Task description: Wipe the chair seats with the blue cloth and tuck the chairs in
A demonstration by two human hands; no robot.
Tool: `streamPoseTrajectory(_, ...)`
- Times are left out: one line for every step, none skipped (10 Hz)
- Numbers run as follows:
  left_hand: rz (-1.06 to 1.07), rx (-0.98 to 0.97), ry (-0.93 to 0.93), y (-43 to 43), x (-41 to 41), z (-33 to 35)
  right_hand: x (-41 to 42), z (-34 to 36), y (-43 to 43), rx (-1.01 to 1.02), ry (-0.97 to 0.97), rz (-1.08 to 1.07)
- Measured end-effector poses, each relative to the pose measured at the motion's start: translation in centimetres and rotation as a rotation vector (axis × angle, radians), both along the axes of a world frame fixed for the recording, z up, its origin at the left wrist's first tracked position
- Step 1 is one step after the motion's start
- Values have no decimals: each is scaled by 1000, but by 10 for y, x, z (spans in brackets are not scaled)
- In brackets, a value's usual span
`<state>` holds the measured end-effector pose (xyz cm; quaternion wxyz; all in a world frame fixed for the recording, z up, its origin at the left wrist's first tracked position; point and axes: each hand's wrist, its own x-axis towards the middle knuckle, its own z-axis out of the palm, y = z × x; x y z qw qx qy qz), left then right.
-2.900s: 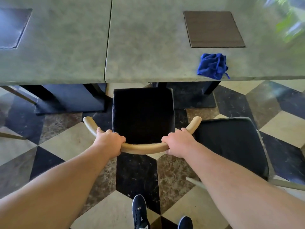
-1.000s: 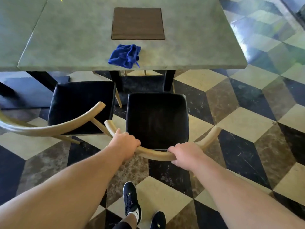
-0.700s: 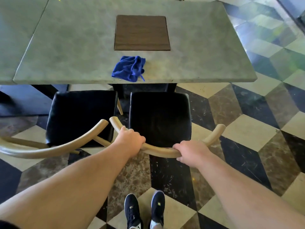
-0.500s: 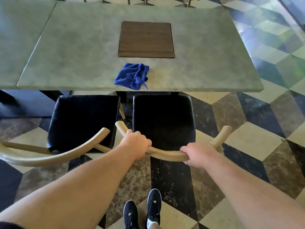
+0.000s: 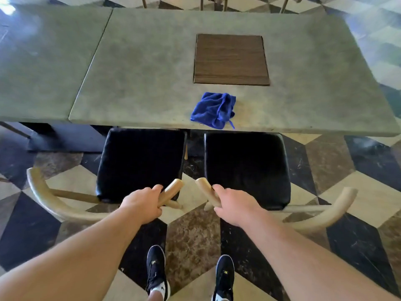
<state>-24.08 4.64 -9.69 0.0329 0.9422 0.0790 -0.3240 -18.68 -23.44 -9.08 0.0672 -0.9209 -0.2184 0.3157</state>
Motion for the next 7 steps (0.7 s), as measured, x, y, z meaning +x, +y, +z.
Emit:
streamPoseTrajectory(-28,-59,31,5,2,-6,-4,-3,22,-68,-42,-49)
streamPoseTrajectory(-26,-96,3,-1,8,-5,-7,2,28,-89,-37,-55)
streamPoseTrajectory(-48,-110,11,-9,10,-8,-8,2,31,-102,-43,-57)
streamPoseTrajectory(-37,-104,-19,-13,10,-9,-10,2,31,-94,-62,-79)
streamPoseTrajectory(-37,-103,-37,-14,11,-11,-13,-3,29,-91,-85,-104)
streamPoseTrajectory(-46,-109,-1,-12,10,-8,-14,1,27,-70,-76,-122)
streamPoseTrajectory(-42,-166,-65,-17,16,-1,-12,3,28,-26,-144,-114)
